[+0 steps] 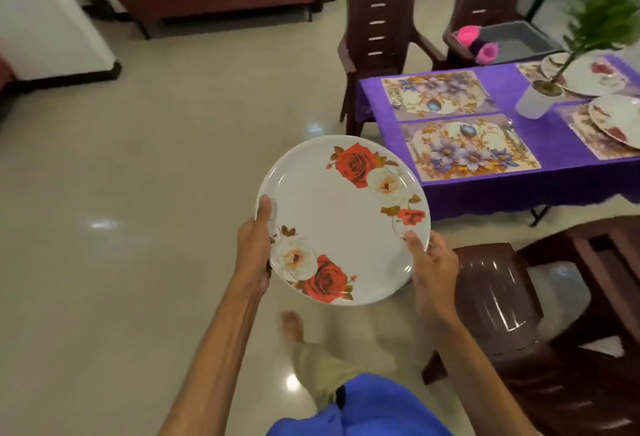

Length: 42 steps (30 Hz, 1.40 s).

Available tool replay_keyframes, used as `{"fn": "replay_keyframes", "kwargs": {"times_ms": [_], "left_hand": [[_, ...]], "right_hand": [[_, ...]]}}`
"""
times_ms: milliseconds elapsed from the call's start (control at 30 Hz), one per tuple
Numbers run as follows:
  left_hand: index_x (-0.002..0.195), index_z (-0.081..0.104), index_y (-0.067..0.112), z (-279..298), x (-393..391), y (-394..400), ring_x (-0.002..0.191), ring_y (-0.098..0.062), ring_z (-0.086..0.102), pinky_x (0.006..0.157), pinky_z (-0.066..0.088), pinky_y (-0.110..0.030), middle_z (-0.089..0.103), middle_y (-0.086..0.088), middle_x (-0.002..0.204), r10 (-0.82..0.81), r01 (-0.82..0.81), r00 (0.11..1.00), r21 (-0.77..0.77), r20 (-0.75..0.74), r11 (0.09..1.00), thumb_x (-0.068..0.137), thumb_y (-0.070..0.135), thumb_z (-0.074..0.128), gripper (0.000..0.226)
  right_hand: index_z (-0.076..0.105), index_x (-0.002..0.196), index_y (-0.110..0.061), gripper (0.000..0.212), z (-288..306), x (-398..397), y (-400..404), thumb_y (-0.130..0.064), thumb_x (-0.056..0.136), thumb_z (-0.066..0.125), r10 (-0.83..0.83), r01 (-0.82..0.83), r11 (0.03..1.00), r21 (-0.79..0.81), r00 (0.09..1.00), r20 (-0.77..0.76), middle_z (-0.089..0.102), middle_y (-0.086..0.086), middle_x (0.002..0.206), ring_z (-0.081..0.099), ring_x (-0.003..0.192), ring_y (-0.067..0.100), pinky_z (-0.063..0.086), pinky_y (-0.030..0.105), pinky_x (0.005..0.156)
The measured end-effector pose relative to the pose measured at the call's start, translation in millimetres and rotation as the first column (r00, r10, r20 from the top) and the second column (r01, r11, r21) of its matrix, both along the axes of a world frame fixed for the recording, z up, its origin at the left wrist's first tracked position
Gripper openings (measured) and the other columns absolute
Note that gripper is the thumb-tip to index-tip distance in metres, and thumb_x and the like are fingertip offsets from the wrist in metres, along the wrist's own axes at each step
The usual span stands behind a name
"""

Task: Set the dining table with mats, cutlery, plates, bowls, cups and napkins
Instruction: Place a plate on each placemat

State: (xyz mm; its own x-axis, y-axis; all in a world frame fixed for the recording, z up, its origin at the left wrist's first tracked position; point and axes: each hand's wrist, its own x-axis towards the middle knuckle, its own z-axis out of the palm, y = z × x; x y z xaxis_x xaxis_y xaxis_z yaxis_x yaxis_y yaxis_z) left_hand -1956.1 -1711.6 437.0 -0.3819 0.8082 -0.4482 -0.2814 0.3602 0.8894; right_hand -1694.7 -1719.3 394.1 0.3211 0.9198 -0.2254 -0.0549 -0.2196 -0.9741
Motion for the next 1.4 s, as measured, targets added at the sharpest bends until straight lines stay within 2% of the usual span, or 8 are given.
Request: {"fn": "replay_keyframes", "kwargs": {"times_ms": [167,333,400,567,833,1033,1267,1400], "left_hand": [[0.103,0.075,0.013,-0.2,-28.6,178.1,0.088,-0.026,0.077,0.075,0.064,-0.038,0.079,-0.010,0.099,-0.179,0.181,0.982,0.031,-0.053,0.983,0.095,0.048,0.072,0.036],[0.098,0.073,0.004,9.5,-34.9,301.4,0.078,-0.019,0.076,0.069,0.062,-0.031,0.079,-0.006,0.086,-0.308,0.314,0.942,0.027,-0.135,0.949,0.095,0.060,0.065,0.056],[0.098,0.076,0.007,-4.8,-22.8,432.2,0.082,-0.020,0.078,0.073,0.062,-0.032,0.081,-0.006,0.091,-0.466,0.472,0.871,0.000,-0.157,0.882,0.097,0.060,0.063,0.054],[0.097,0.078,0.013,-35.8,-16.8,543.7,0.079,-0.013,0.078,0.065,0.060,-0.025,0.082,-0.001,0.087,-0.594,0.603,0.785,-0.004,-0.176,0.798,0.101,0.047,0.062,0.038],[0.102,0.078,0.010,-77.4,44.9,773.9,0.085,-0.021,0.079,0.077,0.065,-0.037,0.082,-0.005,0.093,-0.823,0.812,0.532,-0.158,-0.197,0.562,0.102,0.042,0.064,0.035],[0.117,0.074,0.010,-118.7,142.1,877.4,0.104,-0.028,0.077,0.091,0.060,-0.044,0.079,-0.010,0.111,-0.884,0.868,0.465,-0.172,-0.043,0.465,0.105,0.034,0.061,0.030],[0.136,0.062,0.000,-204.2,220.9,919.3,0.112,-0.032,0.072,0.092,0.060,-0.046,0.072,-0.018,0.127,-0.819,0.810,0.555,-0.319,0.148,0.492,0.106,0.026,0.059,0.039],[0.140,0.059,0.003,-237.6,257.5,931.8,0.120,-0.034,0.068,0.089,0.062,-0.045,0.069,-0.018,0.133,-0.815,0.815,0.539,-0.376,0.212,0.441,0.110,0.027,0.053,0.040]], "right_hand": [[0.071,0.118,-0.024,0.026,-14.1,-46.1,122.3,-0.038,0.096,0.071,-0.216,0.217,0.976,0.030,0.976,-0.029,0.077,-0.001,0.109,0.076,0.099,0.020,0.063,0.047,0.083],[0.069,0.114,-0.029,0.024,-11.7,-52.4,199.4,-0.046,0.099,0.062,-0.359,0.359,0.933,0.010,0.932,0.055,0.076,-0.004,0.107,0.074,0.099,0.018,0.062,0.049,0.086],[0.066,0.117,-0.028,0.021,-37.8,-41.2,283.0,-0.041,0.102,0.059,-0.569,0.570,0.822,0.003,0.820,0.067,0.076,-0.002,0.108,0.073,0.101,0.019,0.062,0.047,0.087],[0.068,0.111,-0.019,0.020,-63.6,0.4,328.4,-0.035,0.103,0.061,-0.782,0.794,0.605,-0.053,0.606,0.143,0.072,-0.002,0.099,0.069,0.095,0.021,0.058,0.046,0.088],[0.067,0.116,-0.003,0.034,-73.7,16.6,399.7,-0.033,0.103,0.059,-0.924,0.969,0.156,-0.192,0.212,0.319,0.064,0.011,0.103,0.060,0.098,0.026,0.047,0.037,0.083],[0.067,0.124,-0.005,0.039,-77.3,28.7,415.9,-0.035,0.101,0.058,-0.941,0.959,-0.081,-0.271,0.016,0.338,0.064,0.011,0.103,0.061,0.097,0.028,0.045,0.036,0.085],[0.066,0.123,-0.021,0.032,-83.2,40.1,455.4,-0.044,0.101,0.061,-0.961,0.958,-0.102,-0.267,-0.026,0.274,0.069,-0.003,0.100,0.066,0.103,0.026,0.055,0.048,0.092],[0.064,0.129,-0.010,0.035,-78.2,44.9,481.7,-0.034,0.104,0.060,-0.967,0.952,-0.136,-0.272,-0.068,0.246,0.069,0.002,0.104,0.066,0.097,0.019,0.052,0.039,0.091]]}}
